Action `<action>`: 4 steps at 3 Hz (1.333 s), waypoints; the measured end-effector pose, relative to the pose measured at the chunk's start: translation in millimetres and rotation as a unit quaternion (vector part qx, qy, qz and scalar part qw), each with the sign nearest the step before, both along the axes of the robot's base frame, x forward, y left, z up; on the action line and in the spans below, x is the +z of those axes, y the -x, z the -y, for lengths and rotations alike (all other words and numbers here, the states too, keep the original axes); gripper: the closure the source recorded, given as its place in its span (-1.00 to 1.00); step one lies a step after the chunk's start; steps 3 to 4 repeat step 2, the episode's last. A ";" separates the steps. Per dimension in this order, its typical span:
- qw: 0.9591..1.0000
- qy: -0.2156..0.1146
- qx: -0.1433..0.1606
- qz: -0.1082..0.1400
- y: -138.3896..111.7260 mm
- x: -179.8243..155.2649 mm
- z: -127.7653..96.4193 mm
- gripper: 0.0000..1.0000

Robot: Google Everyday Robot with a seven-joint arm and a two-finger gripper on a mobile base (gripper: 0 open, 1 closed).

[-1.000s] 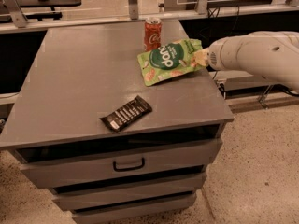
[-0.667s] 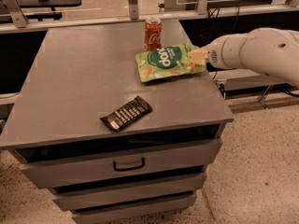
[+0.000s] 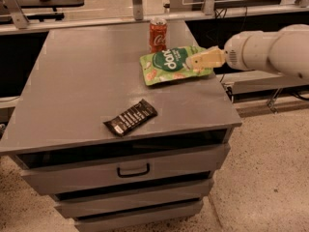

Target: Move green rice chip bag near coke can

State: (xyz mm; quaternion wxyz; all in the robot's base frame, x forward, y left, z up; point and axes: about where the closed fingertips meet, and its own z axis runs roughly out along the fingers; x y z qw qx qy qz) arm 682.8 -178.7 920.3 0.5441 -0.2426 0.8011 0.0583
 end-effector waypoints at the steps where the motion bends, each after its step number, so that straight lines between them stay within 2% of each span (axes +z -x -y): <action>1: 0.997 -0.066 0.035 0.001 13.5 7.4 15.9 -1.00; 2: 0.994 -0.083 0.066 0.018 35.6 25.5 24.2 -1.00; 4: 0.994 -0.083 0.066 0.018 35.6 25.5 24.2 -1.00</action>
Offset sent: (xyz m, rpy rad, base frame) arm -0.0111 -0.0133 0.0057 0.1119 -0.0022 0.0586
